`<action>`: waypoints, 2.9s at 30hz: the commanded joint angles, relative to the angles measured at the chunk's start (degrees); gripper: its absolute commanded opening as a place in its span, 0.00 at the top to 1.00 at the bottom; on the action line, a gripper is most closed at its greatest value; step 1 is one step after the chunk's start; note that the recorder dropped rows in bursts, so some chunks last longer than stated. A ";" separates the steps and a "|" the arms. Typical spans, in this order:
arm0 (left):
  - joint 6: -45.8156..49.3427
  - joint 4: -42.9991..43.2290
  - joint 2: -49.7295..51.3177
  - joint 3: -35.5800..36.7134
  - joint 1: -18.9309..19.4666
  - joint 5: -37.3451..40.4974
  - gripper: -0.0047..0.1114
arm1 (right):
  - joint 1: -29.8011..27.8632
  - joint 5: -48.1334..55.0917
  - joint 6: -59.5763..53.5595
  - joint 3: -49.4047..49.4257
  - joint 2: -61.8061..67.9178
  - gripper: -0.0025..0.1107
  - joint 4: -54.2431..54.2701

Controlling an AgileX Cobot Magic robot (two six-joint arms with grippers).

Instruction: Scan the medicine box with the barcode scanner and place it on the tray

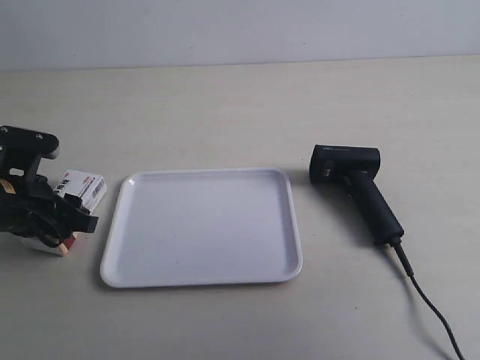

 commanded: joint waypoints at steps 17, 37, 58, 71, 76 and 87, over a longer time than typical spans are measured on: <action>31.36 11.10 -8.77 -18.65 -20.48 18.45 0.96 | 18.72 3.27 -7.43 -16.70 39.30 0.54 0.43; 31.73 11.00 -3.69 -20.30 -21.94 17.34 0.96 | 17.77 -2.38 -11.01 -27.30 64.97 0.26 -1.12; 31.73 11.00 -1.95 -20.30 -21.94 18.49 0.96 | 17.77 11.12 -21.11 -27.34 50.82 0.98 -1.19; 31.73 8.66 -2.63 -20.30 -22.58 20.28 0.96 | 17.77 0.88 -21.84 -23.21 52.87 0.98 -3.02; 31.73 6.10 -2.63 -20.30 -24.76 20.28 0.96 | 17.77 -5.56 -21.96 -23.56 58.67 0.98 3.60; 31.55 4.62 7.78 -20.30 -26.74 14.80 0.96 | 17.77 -2.64 -21.74 -27.81 66.91 0.98 4.25</action>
